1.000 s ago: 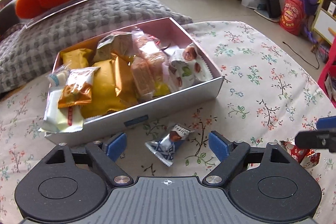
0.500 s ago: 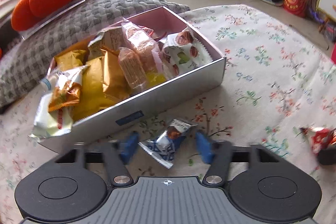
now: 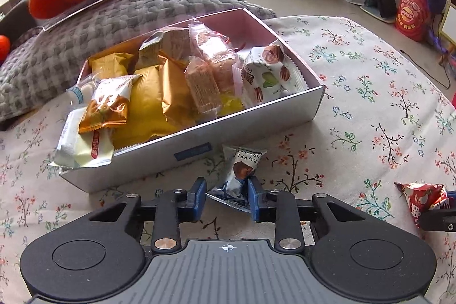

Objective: Organize snacks
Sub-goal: 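Grasp the silver-blue wrapped candy with the left tool while the right tool grasps the red candy, then carry both candies over the box and lower them inside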

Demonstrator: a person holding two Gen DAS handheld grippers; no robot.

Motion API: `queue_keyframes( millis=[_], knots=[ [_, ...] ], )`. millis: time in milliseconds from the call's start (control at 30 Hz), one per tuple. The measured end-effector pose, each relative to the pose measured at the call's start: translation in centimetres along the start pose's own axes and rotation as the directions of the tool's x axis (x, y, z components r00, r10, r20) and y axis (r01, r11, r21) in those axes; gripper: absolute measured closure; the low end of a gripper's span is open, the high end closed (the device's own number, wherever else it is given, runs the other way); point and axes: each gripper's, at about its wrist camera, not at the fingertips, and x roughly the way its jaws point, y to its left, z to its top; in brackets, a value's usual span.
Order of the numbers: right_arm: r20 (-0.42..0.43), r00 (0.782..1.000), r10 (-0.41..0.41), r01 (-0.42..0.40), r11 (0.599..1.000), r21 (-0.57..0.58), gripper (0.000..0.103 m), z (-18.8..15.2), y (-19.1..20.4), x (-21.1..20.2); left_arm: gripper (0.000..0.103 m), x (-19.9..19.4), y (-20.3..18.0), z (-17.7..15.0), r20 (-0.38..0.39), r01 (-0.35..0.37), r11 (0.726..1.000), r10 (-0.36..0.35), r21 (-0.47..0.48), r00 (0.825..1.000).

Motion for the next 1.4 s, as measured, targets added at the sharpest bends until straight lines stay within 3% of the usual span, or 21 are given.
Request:
queue_keyframes(
  millis=[700, 1400],
  knots=[
    [0.048, 0.999, 0.024, -0.024, 1.000, 0.002, 0.078, 0.7, 0.4, -0.4, 0.077, -1.0, -0.1, 0.4, 0.015, 0.019, 0.999, -0.019, -0.026, 1.000],
    [0.137, 0.989, 0.048, -0.051, 0.998, 0.020, 0.079, 1.6, 0.4, -1.1, 0.077, -3.2, 2.0, 1.6, 0.066, 0.137, 0.979, -0.129, -0.152, 0.990]
  ],
)
